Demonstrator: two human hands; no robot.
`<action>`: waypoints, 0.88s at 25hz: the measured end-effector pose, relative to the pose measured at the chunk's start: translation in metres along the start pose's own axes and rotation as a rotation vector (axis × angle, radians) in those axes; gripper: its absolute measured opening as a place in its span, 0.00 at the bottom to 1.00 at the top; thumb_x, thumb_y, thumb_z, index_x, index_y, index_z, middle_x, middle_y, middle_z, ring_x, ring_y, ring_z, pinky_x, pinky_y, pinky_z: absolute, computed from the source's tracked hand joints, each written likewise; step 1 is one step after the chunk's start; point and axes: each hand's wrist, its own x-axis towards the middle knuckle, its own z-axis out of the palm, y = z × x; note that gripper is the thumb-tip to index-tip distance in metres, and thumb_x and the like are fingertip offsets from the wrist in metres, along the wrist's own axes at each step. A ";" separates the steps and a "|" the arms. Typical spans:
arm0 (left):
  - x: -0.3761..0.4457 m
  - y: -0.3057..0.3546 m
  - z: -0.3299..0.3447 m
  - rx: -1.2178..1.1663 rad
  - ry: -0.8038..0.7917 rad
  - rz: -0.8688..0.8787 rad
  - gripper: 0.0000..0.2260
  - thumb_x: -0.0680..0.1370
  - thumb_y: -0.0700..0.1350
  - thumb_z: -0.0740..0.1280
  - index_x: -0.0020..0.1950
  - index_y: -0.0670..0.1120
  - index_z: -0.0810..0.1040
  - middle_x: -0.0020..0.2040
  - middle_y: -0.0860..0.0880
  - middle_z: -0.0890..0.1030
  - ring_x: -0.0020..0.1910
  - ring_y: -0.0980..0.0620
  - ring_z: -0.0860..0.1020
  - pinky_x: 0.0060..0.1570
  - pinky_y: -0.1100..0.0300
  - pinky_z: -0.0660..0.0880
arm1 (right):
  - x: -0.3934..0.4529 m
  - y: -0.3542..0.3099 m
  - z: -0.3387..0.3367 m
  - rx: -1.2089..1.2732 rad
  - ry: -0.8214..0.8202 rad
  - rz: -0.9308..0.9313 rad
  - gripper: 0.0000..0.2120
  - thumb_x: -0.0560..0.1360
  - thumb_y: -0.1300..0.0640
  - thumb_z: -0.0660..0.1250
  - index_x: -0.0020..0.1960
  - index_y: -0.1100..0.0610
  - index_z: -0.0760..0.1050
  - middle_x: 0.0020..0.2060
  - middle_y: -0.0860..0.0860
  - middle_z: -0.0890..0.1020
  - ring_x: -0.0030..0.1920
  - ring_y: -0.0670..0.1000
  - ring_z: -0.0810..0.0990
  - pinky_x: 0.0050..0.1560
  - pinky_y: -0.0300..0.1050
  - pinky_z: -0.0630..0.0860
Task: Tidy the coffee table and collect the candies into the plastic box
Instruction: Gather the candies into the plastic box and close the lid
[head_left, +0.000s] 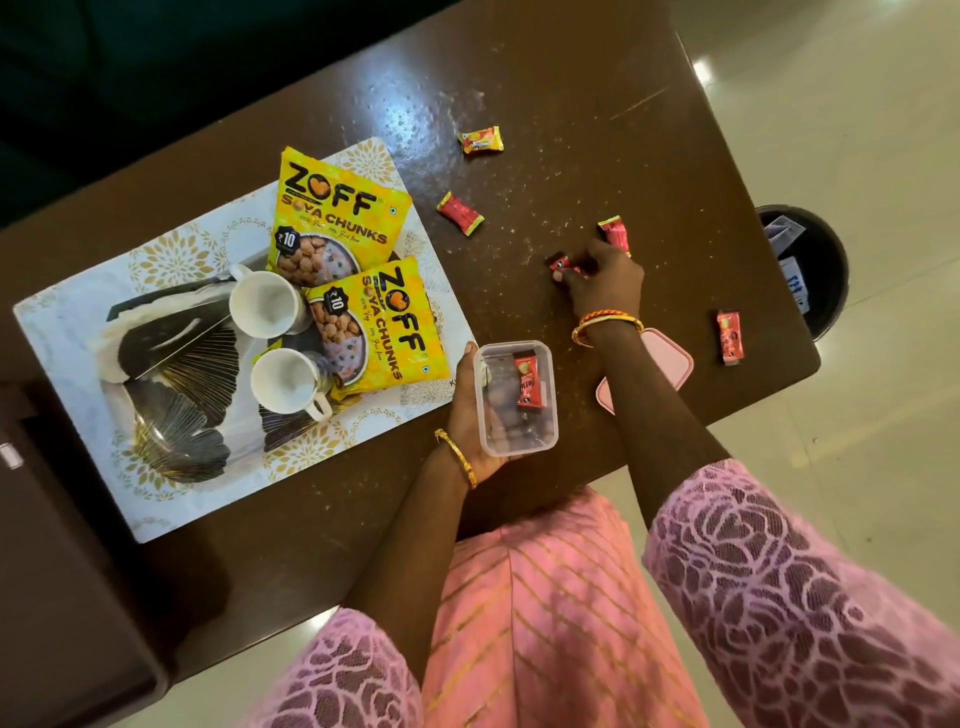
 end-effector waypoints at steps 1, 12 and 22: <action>0.000 -0.001 0.001 0.003 0.007 0.001 0.34 0.70 0.73 0.51 0.56 0.48 0.77 0.44 0.45 0.85 0.45 0.47 0.81 0.46 0.50 0.81 | -0.008 -0.001 -0.006 0.074 -0.002 0.037 0.09 0.70 0.59 0.72 0.49 0.60 0.79 0.50 0.58 0.83 0.53 0.56 0.79 0.54 0.49 0.77; -0.002 -0.006 0.010 0.017 -0.070 0.072 0.30 0.72 0.70 0.51 0.52 0.53 0.84 0.51 0.46 0.85 0.51 0.46 0.83 0.50 0.45 0.80 | -0.132 0.013 -0.011 0.198 -0.121 0.045 0.11 0.68 0.54 0.74 0.48 0.58 0.82 0.42 0.54 0.74 0.44 0.52 0.73 0.38 0.38 0.66; 0.010 0.004 0.016 0.014 -0.017 0.021 0.32 0.73 0.71 0.49 0.64 0.51 0.71 0.51 0.48 0.80 0.48 0.47 0.79 0.43 0.50 0.81 | -0.045 0.013 -0.035 0.341 0.204 0.184 0.08 0.73 0.58 0.68 0.49 0.60 0.80 0.48 0.57 0.83 0.43 0.47 0.77 0.42 0.36 0.74</action>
